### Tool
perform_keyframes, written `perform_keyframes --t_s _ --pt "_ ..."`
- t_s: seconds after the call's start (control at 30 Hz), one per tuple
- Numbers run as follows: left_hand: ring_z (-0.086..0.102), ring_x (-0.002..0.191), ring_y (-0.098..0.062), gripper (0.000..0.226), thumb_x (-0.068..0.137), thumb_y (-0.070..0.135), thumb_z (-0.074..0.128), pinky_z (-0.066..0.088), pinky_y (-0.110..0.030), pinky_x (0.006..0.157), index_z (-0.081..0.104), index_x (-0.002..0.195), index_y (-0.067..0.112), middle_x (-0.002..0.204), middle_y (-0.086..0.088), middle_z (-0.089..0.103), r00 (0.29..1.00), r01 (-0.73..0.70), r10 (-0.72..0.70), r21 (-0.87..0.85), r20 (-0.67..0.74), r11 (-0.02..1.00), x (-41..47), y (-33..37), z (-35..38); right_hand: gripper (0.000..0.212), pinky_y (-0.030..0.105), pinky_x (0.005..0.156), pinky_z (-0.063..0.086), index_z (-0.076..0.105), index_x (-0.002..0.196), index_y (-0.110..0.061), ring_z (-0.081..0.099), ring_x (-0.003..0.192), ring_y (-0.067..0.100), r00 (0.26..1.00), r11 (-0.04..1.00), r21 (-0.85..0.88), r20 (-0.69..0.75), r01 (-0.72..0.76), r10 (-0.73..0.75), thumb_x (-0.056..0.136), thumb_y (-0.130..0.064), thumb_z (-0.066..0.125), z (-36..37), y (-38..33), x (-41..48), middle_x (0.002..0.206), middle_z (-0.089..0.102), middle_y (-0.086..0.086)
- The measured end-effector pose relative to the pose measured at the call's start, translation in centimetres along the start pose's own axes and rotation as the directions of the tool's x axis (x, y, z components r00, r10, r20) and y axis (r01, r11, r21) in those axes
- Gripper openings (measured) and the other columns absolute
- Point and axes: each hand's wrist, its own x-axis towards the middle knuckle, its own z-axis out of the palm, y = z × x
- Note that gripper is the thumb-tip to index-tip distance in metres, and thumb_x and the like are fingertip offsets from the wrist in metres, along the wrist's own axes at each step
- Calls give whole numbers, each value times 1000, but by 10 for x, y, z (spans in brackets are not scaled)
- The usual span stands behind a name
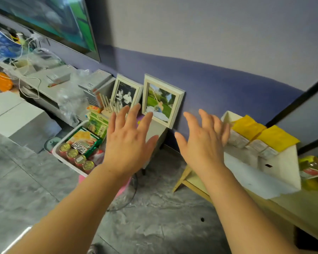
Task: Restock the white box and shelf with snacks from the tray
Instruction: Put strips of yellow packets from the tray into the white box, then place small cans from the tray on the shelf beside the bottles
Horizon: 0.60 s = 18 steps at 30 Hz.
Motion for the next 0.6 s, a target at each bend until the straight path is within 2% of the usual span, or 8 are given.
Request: perform_keyframes --t_s 0.23,0.33,0.43,0.6 --pt "33 127 -41 59 83 48 39 21 -55 106 44 132 16 139 -18 41 999 -21 22 -10 34 1000 -10 -149 -15 55 54 111 3 30 140 -30 12 138 29 999 999 43 -36 -4 6 90 -43 49 45 -135 4 151 23 5" --pt "35 125 -45 60 81 46 48 28 -59 102 47 130 12 137 -21 43 998 -4 5 -28 55 1000 -12 -193 -17 56 55 110 6 31 139 -29 15 137 30 1000 999 48 -16 -24 25 89 -43 50 65 -169 9 150 25 6" --pt "34 125 -47 60 80 40 63 28 -61 100 48 130 11 137 -23 41 997 13 -10 -38 81 999 -10 -227 -8 55 54 110 6 32 139 -29 15 137 30 999 999 45 24 -28 27 89 -42 52 90 -190 15 150 25 6" --pt "35 123 -47 69 69 37 73 29 -61 98 49 130 14 136 -22 42 979 18 -20 12 202 1000 -7 -273 21 56 54 109 9 34 139 -29 18 135 31 998 996 86 65 -30 24 88 -39 55 137 -212 39 150 27 8"
